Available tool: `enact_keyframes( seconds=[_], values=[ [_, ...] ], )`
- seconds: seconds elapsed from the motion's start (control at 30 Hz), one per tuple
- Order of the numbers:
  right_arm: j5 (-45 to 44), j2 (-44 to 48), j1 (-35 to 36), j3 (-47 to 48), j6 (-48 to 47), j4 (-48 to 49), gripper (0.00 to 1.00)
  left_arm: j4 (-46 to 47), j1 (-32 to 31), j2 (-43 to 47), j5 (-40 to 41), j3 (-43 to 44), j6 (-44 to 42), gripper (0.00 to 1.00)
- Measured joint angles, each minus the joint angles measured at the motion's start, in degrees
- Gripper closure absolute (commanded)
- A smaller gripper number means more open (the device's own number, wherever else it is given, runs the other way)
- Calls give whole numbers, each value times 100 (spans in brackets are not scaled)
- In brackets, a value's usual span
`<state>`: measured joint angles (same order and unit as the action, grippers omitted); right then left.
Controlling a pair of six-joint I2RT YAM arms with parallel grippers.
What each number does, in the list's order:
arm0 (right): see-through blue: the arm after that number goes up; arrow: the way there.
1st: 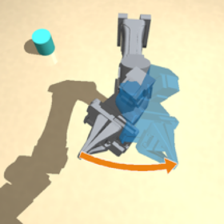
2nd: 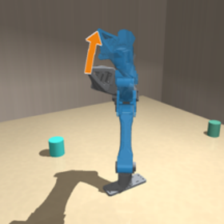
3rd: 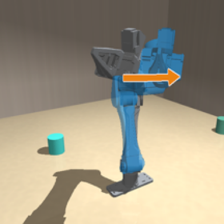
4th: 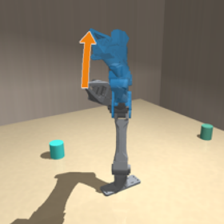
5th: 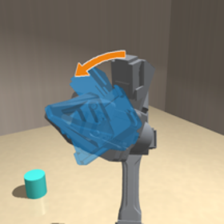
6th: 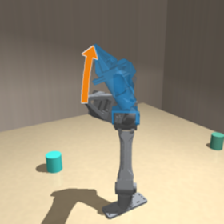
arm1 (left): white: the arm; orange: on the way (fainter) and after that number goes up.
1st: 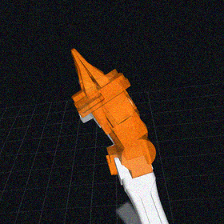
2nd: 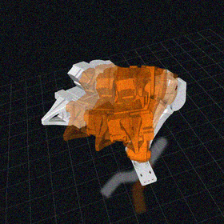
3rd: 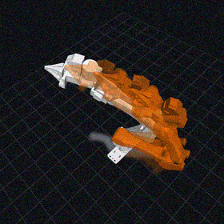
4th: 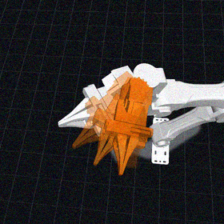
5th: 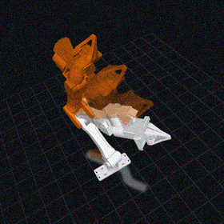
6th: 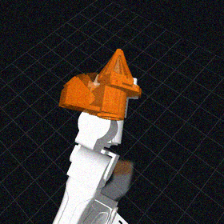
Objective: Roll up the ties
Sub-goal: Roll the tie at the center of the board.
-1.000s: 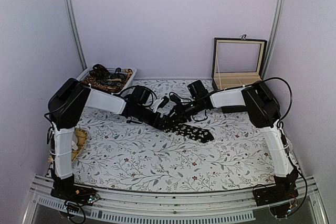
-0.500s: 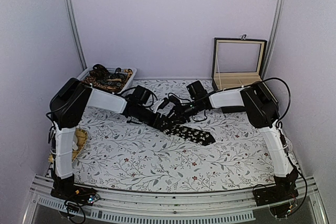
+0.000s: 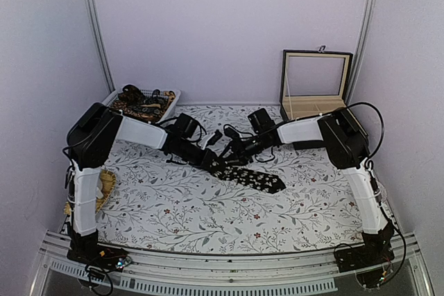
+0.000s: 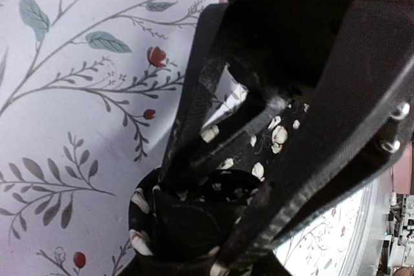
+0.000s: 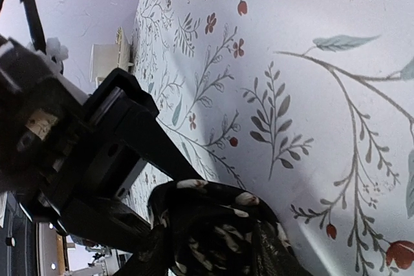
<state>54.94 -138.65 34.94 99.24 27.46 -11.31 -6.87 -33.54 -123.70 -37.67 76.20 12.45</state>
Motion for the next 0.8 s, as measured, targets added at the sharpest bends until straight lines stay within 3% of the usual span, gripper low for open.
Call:
enact_keyframes(
  seconds=[0.13, 0.37, 0.57, 0.8],
  values=[
    [-92, 289, -181, -693, -44, 297, 47, -127, 2, -4, -87, 4, 2, 77],
    [-1202, 1565, -695, -2131, -151, 11, 45, -522, 199, -4, -125, 125, -50, 85],
    [-1969, 2391, -767, -3139, -153, -13, 57, -1102, 243, -2, 350, 450, -190, 88],
    [-2476, 2750, -522, -3718, -284, 184, 73, -1655, 125, 4, 1235, 866, -306, 92]
  ],
)
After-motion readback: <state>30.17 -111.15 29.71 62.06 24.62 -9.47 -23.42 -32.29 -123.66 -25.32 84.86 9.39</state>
